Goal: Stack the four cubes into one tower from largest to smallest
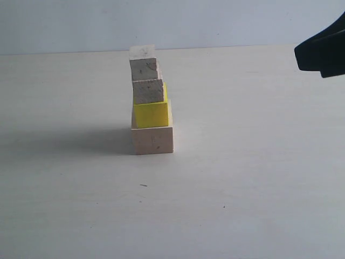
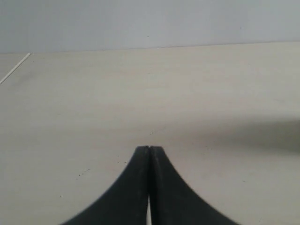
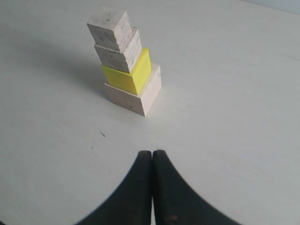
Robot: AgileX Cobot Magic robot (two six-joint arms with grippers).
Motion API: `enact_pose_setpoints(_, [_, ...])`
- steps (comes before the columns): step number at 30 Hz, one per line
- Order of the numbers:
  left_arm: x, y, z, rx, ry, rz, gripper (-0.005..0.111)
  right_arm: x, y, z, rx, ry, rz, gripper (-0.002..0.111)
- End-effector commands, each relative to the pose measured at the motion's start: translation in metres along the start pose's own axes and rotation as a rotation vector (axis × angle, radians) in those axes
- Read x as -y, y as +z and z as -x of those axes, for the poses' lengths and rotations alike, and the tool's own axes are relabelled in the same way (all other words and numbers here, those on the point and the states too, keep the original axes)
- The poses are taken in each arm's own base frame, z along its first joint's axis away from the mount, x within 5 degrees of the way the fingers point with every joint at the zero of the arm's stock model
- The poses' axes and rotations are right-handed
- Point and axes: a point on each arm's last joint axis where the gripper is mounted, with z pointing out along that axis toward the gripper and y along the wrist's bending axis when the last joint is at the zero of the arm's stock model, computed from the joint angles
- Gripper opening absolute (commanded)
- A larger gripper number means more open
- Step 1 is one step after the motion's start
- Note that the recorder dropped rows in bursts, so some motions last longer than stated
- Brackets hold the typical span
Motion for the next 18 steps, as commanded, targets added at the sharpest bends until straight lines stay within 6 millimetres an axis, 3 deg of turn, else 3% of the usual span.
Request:
enact_pose_setpoints(1, [-0.0002,-0.0004,0.0003,0.008,-0.034,0.011,0.0,0.0011,-0.0003,-0.0003,0.013,-0.004,-0.004,0.0])
enact_pose_setpoints(18, [0.0005,-0.0004,0.0012,0.018,-0.094,0.0,0.0,0.0011,-0.0003,-0.0003,0.013,-0.004,-0.004,0.0])
